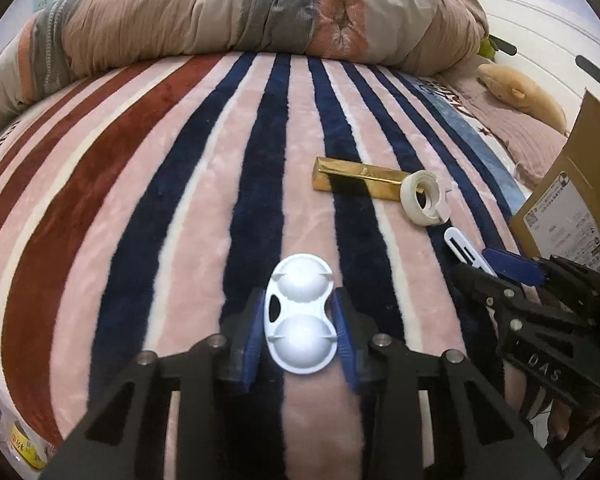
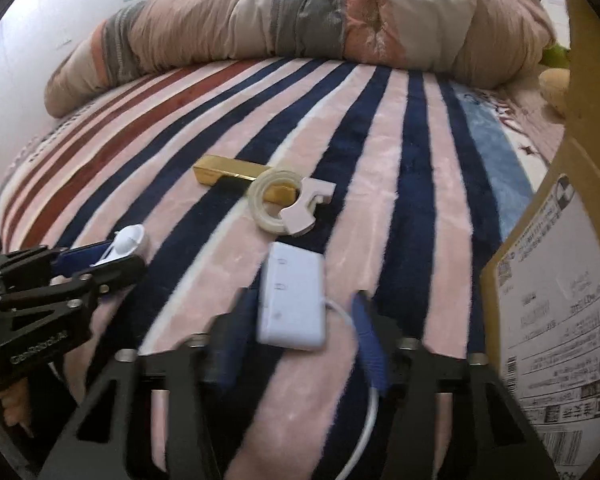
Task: Organize rigid objects
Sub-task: 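Grasp the white USB hub with the right gripper, then carry the case and the USB hub into the box and open both grippers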
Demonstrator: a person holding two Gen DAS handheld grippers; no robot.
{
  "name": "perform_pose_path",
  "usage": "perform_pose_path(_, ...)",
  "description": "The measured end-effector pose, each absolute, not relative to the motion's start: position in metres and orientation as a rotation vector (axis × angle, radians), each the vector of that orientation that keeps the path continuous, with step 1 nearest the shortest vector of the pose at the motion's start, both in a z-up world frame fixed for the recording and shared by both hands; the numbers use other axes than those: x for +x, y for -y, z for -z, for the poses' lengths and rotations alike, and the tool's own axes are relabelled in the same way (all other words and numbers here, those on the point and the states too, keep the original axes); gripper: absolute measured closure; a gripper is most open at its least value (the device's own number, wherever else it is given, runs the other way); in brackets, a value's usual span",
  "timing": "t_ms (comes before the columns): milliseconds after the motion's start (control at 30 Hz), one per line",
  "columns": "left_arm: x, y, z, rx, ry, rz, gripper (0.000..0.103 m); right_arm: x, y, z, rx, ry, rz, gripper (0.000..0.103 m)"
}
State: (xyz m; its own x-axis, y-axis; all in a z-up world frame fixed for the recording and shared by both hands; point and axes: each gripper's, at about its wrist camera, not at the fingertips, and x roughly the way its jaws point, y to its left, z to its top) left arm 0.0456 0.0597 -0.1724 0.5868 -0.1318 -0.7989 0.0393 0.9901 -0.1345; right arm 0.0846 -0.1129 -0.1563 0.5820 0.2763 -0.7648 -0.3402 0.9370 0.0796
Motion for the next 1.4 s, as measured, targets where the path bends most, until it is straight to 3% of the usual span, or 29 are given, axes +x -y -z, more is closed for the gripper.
perform_pose_path(33, 0.045, -0.061, 0.172, -0.111, -0.936, 0.107, 0.073, 0.085, 0.114, 0.154, -0.067, -0.874, -0.377, 0.079)
perform_pose_path(333, 0.036, -0.077, 0.133, -0.117, -0.842, 0.133, 0.073, 0.065, 0.104, 0.121, -0.101, -0.794, -0.447, 0.079)
perform_pose_path(667, 0.022, -0.083, 0.037, -0.074, -0.675, 0.212, 0.073, 0.017, 0.109, 0.007, -0.063, -0.495, -0.551, 0.079)
perform_pose_path(900, 0.019, -0.037, -0.036, -0.029, -0.574, 0.389, 0.073, -0.009, 0.156, -0.059, -0.067, -0.314, -0.463, 0.079)
perform_pose_path(1167, 0.038, 0.064, -0.073, 0.043, -0.588, 0.602, 0.073, 0.001, 0.227, -0.039, -0.05, -0.414, -0.317, 0.079)
perform_pose_path(1400, 0.053, 0.15, -0.06, 0.114, -0.693, 0.723, 0.073, 0.035, 0.277, 0.016, -0.067, -0.596, -0.216, 0.078)
